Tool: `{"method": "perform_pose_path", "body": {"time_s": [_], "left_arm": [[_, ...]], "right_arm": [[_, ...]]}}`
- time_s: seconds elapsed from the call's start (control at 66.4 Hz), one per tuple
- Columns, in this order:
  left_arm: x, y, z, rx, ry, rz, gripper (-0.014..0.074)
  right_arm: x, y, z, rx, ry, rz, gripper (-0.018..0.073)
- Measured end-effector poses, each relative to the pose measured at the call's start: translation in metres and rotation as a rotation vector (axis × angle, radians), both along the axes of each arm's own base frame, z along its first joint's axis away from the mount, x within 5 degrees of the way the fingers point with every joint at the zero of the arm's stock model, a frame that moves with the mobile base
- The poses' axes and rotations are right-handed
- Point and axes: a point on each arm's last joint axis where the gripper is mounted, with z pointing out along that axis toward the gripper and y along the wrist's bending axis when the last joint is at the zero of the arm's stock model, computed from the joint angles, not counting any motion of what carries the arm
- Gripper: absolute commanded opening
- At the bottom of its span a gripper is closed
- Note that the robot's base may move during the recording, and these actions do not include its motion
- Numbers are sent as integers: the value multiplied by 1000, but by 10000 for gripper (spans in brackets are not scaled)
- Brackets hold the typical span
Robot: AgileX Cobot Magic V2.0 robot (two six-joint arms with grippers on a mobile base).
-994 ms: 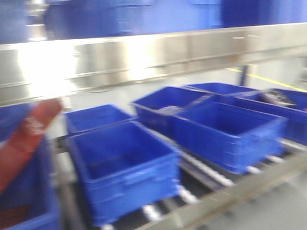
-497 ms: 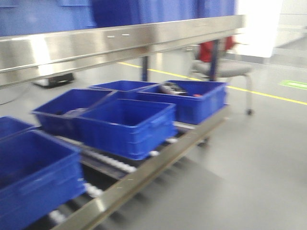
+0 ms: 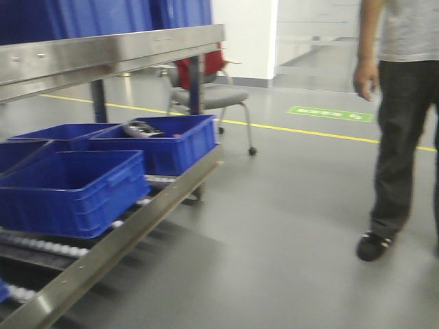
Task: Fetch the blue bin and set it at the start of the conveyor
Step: 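Hold the bin with both grippers while the base turns away from the shelf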
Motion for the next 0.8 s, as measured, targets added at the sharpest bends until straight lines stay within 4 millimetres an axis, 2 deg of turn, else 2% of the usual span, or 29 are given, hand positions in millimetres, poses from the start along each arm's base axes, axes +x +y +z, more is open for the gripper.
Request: {"method": "perform_pose_path", "body": {"time_s": [0.798], "left_arm": [[0, 0, 0, 0, 0, 0, -111]], "right_arm": [[0, 0, 0, 0, 0, 0, -153]]}}
